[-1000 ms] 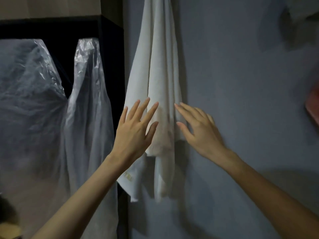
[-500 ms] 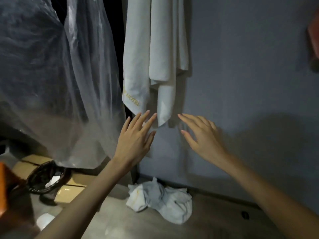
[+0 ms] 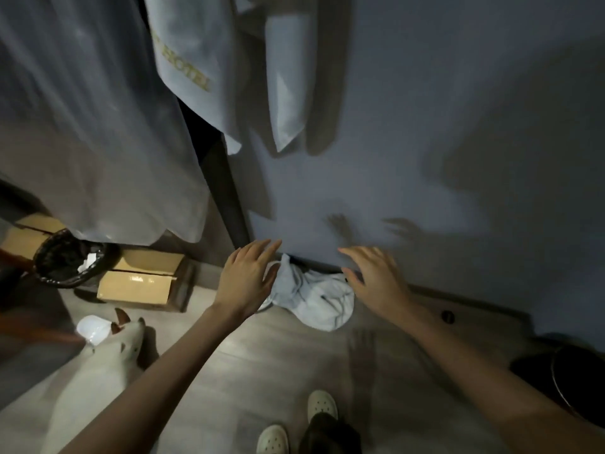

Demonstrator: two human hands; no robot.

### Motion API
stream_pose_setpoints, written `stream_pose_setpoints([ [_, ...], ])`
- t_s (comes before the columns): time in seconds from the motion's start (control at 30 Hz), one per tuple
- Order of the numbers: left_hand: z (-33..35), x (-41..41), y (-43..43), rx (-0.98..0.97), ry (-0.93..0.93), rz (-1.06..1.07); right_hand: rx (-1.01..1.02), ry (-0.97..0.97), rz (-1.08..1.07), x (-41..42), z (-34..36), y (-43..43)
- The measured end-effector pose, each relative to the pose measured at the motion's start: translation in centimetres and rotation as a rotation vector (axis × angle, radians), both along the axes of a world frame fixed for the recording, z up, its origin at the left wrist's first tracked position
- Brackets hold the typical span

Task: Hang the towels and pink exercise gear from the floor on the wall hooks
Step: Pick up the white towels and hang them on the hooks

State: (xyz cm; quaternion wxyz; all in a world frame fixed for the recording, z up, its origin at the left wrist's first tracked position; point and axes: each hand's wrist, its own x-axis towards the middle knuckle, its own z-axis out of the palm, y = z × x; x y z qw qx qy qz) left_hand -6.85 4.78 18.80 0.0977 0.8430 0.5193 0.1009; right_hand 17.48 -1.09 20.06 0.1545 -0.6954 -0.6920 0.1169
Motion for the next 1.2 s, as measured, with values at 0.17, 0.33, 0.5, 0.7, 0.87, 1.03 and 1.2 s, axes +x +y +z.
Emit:
stream_pose_setpoints([
  [0.17,-8.5,2.1,0.9,-0.191,0.025,0.063,-0.197,0.081,-0.063,2.6,-8.8,1.6],
  [0.33,-19.6,2.8,1.3,-0.344,0.088,0.052,-0.345,0.189,-0.105,3.2,-19.9,3.1],
  [0.5,-35.1,2.8,2.8,-0.422,0.160,0.024,-0.403,0.171,-0.027,2.7,-34.3,4.5],
  [0.7,-55.9,4.1,5.5,-0.470,0.245,-0.086,-0.501,0.112,0.040,0.6,-54.2,6.4],
  [0.87,-69.8,4.9,8.1,-0.377,0.285,-0.250,-0.554,0.127,0.024,-0.7,-69.3,7.9],
  [1.03,-78.4,4.2,10.1,-0.161,0.456,-0.352,-0.504,-0.005,0.067,-1.1,-79.2,8.2],
  [1.2,-79.3,5.3,11.0,0.178,0.227,-0.366,-0.374,-0.135,0.031,-1.1,-81.0,8.4],
])
